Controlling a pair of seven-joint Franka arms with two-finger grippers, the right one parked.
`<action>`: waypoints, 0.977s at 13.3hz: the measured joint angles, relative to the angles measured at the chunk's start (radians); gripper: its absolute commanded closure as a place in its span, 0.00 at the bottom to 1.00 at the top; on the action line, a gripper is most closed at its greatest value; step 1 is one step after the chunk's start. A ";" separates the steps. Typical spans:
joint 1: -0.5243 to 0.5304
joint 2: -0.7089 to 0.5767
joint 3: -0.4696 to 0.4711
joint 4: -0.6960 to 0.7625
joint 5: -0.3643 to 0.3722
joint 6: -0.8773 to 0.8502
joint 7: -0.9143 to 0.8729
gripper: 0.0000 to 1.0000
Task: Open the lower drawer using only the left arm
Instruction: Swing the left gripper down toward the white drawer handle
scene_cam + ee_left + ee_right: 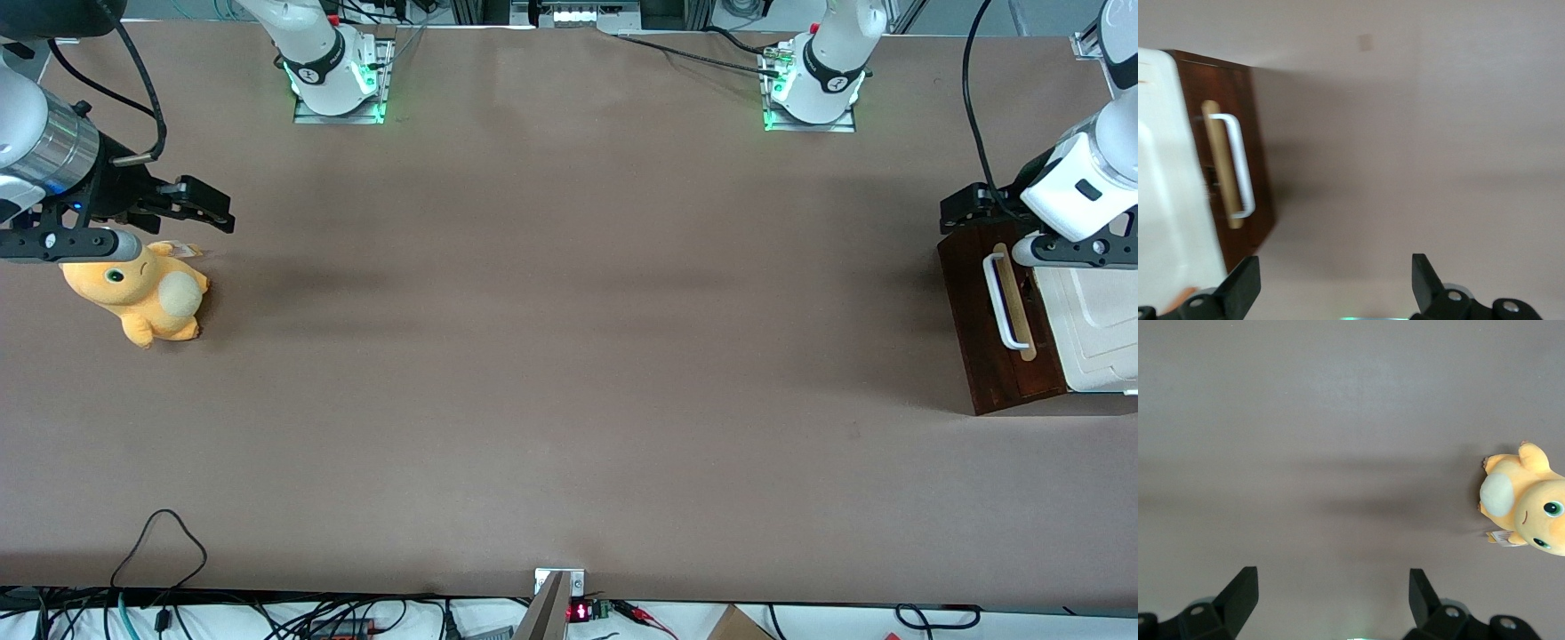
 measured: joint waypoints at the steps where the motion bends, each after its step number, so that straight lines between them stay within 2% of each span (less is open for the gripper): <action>1: -0.001 0.004 -0.023 -0.004 0.064 -0.003 -0.002 0.00; 4: -0.004 0.031 -0.095 -0.054 0.253 -0.005 -0.097 0.00; 7: -0.007 0.061 -0.216 -0.191 0.495 -0.001 -0.371 0.00; 9: -0.019 0.081 -0.280 -0.313 0.624 0.001 -0.564 0.00; 13: -0.025 0.137 -0.283 -0.490 0.846 0.071 -0.766 0.00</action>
